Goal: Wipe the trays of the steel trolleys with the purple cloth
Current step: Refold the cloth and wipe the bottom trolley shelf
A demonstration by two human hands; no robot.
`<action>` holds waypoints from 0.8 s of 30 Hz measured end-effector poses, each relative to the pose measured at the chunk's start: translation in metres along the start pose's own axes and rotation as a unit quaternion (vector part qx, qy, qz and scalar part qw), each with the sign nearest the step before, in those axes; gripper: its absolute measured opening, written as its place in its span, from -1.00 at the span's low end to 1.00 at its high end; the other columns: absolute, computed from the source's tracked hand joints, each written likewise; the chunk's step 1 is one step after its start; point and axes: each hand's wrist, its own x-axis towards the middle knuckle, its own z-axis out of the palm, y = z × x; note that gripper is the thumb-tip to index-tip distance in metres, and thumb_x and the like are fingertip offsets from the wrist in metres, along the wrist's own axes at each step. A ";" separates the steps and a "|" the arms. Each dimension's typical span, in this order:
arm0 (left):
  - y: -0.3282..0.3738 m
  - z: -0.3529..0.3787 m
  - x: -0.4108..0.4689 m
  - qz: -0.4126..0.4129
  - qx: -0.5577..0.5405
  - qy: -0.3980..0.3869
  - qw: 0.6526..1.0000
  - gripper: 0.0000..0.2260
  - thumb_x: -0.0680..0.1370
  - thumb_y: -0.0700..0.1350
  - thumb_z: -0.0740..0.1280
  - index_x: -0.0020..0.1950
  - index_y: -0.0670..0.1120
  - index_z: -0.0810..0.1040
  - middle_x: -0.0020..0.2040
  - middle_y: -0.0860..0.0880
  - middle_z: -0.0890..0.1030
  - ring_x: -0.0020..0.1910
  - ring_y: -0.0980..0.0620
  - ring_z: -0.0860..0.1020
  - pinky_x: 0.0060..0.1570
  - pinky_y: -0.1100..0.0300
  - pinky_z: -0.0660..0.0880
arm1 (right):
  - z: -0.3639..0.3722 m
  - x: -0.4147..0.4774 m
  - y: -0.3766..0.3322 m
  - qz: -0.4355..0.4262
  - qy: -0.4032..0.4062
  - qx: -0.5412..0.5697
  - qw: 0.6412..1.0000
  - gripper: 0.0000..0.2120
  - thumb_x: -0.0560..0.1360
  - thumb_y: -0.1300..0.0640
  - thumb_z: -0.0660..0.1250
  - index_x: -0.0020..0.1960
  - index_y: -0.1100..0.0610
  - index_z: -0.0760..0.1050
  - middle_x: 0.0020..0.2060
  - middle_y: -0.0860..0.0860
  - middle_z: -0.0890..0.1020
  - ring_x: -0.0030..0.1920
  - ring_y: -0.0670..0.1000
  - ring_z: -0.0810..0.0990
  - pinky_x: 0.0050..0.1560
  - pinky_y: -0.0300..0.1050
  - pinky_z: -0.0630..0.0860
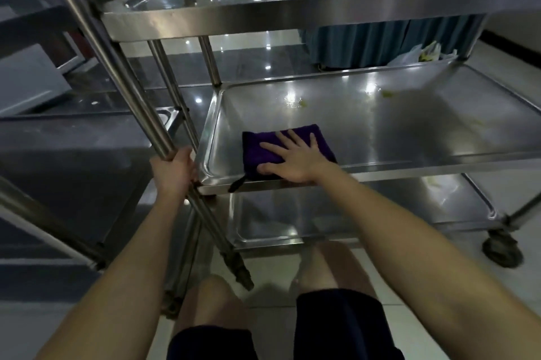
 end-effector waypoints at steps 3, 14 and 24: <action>0.004 0.002 -0.002 -0.003 0.007 -0.016 1.000 -0.78 0.62 -0.24 0.38 -0.15 -0.09 0.39 -0.44 -0.04 0.34 -0.58 0.05 0.33 -0.52 0.20 0.30 | -0.015 -0.030 0.069 0.051 0.017 -0.010 0.999 0.01 0.32 -0.81 -0.15 0.69 -0.44 -0.10 0.75 -0.16 -0.16 0.74 0.04 -0.27 0.60 0.44 -0.41; -0.010 0.003 0.012 0.028 -0.025 -0.037 0.999 -0.59 0.60 -0.32 0.31 -0.35 0.00 0.27 -0.54 0.06 0.25 -0.62 0.10 0.24 -0.56 0.27 0.19 | -0.052 -0.044 0.185 0.333 0.061 0.008 0.941 -0.07 0.52 -0.66 -0.10 0.76 -0.25 -0.15 0.76 0.08 -0.19 0.73 0.29 -0.25 0.52 0.65 -0.33; -0.014 0.000 0.016 0.035 -0.032 -0.027 0.999 -0.62 0.62 -0.37 0.29 -0.27 -0.04 0.25 -0.56 0.06 0.25 -0.64 0.11 0.22 -0.57 0.32 0.17 | -0.011 0.056 -0.009 0.143 0.038 -0.046 0.988 -0.07 0.51 -0.65 -0.17 0.76 -0.24 -0.15 0.75 0.15 -0.21 0.70 0.38 -0.31 0.44 0.71 -0.39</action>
